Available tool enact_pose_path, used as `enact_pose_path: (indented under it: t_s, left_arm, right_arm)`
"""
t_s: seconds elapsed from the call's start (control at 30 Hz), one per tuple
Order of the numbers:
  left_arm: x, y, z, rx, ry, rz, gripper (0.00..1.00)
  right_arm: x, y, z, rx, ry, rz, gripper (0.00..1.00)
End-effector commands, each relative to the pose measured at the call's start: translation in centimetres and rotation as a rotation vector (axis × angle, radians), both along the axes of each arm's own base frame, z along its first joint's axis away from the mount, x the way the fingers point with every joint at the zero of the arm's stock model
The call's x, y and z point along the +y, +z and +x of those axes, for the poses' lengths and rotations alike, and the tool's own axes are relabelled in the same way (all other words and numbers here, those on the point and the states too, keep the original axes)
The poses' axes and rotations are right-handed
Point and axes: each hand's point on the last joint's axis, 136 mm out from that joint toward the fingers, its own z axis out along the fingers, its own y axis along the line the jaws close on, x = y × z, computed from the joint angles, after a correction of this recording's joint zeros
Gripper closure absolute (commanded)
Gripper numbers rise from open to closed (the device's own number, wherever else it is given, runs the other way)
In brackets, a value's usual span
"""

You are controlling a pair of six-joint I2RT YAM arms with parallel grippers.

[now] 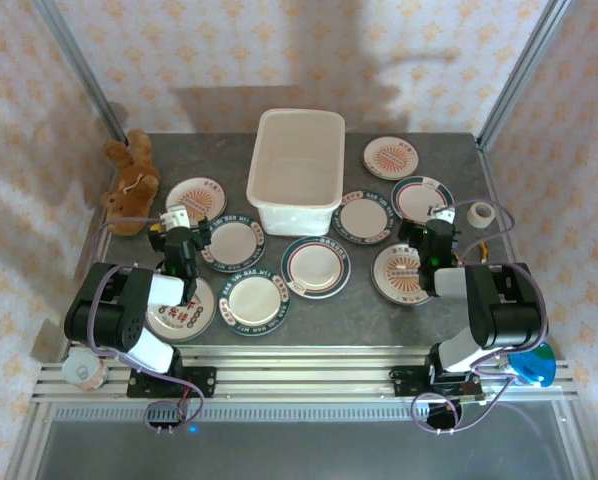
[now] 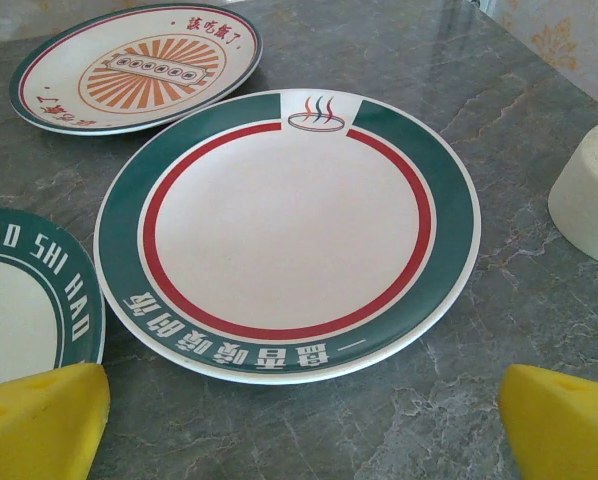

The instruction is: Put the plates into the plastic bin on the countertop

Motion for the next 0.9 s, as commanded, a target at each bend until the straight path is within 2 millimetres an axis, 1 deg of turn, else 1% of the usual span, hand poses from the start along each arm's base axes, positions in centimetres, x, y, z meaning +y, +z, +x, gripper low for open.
enact_pose_path:
  t_s: [0.0, 0.87]
  left_arm:
    - [0.21, 0.57, 0.18, -0.014, 0.012, 0.012, 0.00]
    - [0.26, 0.44, 0.35, -0.008, 0.004, -0.002, 0.00]
  right_arm:
    - [-0.23, 1.08, 0.48, -0.035, -0.007, -0.004, 0.01]
    - [-0.21, 0.99, 0.63, -0.029, -0.006, -0.003, 0.00]
